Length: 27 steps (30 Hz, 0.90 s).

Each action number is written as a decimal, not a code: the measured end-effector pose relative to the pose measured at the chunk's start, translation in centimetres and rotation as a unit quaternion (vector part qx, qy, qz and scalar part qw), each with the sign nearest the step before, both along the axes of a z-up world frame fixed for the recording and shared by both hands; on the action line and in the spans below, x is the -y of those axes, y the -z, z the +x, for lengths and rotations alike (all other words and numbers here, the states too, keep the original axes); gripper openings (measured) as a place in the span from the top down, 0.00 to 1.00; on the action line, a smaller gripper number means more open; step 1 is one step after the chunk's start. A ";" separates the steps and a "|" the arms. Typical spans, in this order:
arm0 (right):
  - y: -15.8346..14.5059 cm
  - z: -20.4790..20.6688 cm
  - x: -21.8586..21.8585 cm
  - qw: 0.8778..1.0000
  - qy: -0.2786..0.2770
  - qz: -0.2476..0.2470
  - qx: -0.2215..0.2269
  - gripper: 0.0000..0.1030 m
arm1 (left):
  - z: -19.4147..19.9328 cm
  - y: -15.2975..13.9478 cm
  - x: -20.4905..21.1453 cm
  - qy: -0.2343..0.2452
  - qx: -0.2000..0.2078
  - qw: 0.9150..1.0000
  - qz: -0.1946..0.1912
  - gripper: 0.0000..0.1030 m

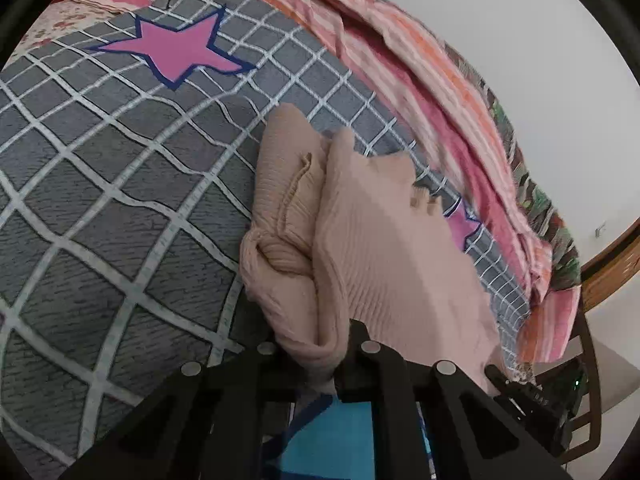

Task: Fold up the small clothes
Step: 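Press the folded bundle with the left gripper while the right gripper grasps its edge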

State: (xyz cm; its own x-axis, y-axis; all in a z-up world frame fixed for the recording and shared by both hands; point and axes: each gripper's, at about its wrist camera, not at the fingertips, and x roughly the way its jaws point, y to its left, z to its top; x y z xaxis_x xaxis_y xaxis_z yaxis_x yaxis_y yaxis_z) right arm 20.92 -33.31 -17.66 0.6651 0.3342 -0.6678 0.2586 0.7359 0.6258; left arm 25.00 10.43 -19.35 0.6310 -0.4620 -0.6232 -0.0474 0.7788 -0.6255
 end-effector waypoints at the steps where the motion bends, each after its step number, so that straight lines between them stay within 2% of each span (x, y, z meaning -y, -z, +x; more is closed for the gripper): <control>1: -0.5 -0.3 -0.2 1.000 -0.005 -0.008 0.007 0.92 | -0.3 -0.3 -0.1 -0.002 0.002 1.000 0.001 0.90; 7: -2.7 -4.3 -1.3 0.999 -0.027 -0.020 0.023 0.92 | -4.3 -2.1 -0.9 -0.001 0.018 1.000 0.023 0.91; 13: -3.4 -9.3 -1.5 0.999 -0.035 -0.029 0.020 0.92 | -9.8 -3.0 -1.4 0.012 0.026 0.999 0.041 0.91; 14: -3.4 -10.3 -1.4 0.999 -0.036 -0.029 0.020 0.92 | -10.6 -3.2 -1.5 0.012 0.029 0.999 0.044 0.92; 15: -3.5 -11.2 -1.3 0.999 -0.036 -0.032 0.019 0.92 | -11.7 -3.4 -1.7 0.010 0.032 0.998 0.045 0.98; 17: -3.7 -12.7 -1.0 0.998 -0.035 -0.039 0.022 0.93 | -12.8 -3.7 -2.0 0.016 0.040 0.998 0.042 0.98; 21: -4.0 -14.5 -0.4 0.997 -0.026 -0.062 0.023 1.00 | -13.5 -4.1 -2.0 0.020 0.052 0.997 0.061 0.98; 23: -4.4 -15.2 -0.2 0.997 -0.026 -0.071 0.025 0.96 | -13.6 -4.3 -1.9 0.014 0.048 0.996 0.075 0.98; 25: -4.7 -15.6 -0.3 0.996 -0.036 -0.074 0.028 0.95 | -13.4 -4.1 -1.9 0.014 0.042 0.996 0.075 0.88; 26: -4.9 -15.8 -0.5 0.996 -0.040 -0.077 0.030 0.91 | -13.3 -4.0 -1.9 0.016 0.037 0.997 0.070 0.82; 27: -5.0 -16.0 -0.7 0.995 -0.045 -0.080 0.032 0.74 | -12.9 -3.6 -1.9 0.017 0.029 0.997 0.065 0.73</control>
